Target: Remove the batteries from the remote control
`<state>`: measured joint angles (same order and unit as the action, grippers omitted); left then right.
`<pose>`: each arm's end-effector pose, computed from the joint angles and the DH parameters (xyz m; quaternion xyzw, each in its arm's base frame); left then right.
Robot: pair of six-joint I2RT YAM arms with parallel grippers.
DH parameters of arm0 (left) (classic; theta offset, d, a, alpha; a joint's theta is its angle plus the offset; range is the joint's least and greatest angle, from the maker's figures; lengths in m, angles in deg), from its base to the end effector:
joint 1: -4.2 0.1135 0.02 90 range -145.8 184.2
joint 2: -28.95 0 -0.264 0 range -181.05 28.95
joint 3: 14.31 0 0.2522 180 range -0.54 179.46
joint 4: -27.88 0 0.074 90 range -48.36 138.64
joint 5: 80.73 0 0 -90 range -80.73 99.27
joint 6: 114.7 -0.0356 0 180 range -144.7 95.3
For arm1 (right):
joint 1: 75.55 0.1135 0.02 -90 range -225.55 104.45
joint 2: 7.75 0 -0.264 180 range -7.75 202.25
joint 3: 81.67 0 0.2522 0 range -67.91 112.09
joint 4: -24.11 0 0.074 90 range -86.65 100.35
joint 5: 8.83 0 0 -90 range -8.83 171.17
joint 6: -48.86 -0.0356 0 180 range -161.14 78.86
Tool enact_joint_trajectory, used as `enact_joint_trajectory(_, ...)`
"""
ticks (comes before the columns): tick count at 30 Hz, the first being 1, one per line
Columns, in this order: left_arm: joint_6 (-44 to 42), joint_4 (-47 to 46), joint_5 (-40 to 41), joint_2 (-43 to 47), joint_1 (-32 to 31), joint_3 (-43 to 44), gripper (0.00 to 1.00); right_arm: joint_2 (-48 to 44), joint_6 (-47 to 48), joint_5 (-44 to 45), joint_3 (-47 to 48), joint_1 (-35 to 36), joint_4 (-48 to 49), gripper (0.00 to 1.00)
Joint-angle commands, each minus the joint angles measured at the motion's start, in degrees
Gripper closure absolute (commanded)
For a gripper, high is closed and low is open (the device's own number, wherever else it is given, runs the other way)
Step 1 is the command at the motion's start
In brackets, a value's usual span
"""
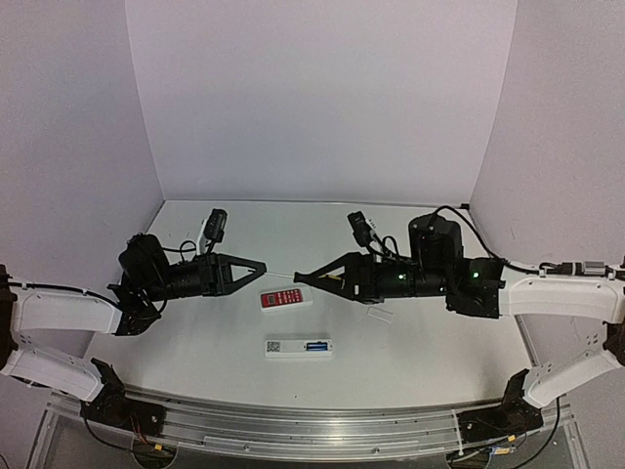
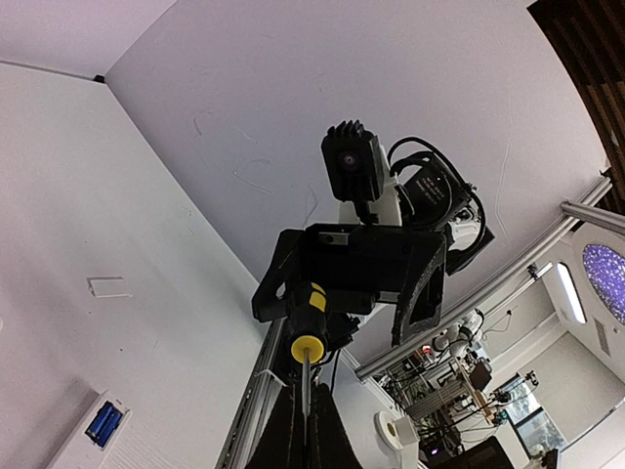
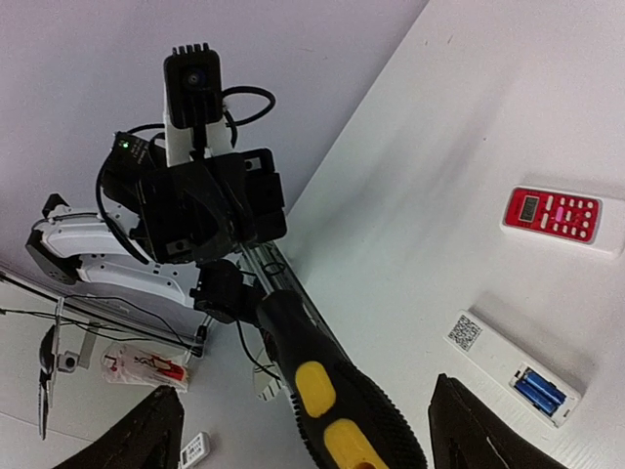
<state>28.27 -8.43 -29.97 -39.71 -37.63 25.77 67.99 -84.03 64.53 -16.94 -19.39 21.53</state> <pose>0.1683 -0.1809 0.2524 0.1916 0.6413 -0.6717 0.3176 0.1628 0.2612 0.2958 -0.1787 0.7620 0.5393 0.3107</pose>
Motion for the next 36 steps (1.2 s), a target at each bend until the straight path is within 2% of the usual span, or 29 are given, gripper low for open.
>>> enact_joint_trajectory(1, 0.2, -3.9, -0.8, -0.2, 0.2, 0.8, 1.00, 0.6, -4.2, -2.1, -1.4, 0.0, 10.4, 0.19)
enact_joint_trajectory(13, 0.5, -3.8, 1.9, 0.8, 0.3, -0.2, 1.00, 1.3, -7.1, -6.7, -2.0, 0.0, 16.9, 0.29)
enact_joint_trajectory(29, 1.7, -2.1, 0.5, 2.4, 0.3, -1.2, 1.00, 5.4, -10.4, -9.9, -0.4, 0.1, 24.2, 0.53)
enact_joint_trajectory(30, 1.7, -1.7, 0.4, 2.5, 0.3, -1.2, 1.00, 5.5, -10.6, -9.8, -0.4, 0.1, 24.4, 0.55)
enact_joint_trajectory(36, 0.1, 1.0, 0.3, 3.7, 0.3, -0.6, 1.00, 5.7, -10.8, -7.9, -1.2, 0.1, 25.5, 0.88)
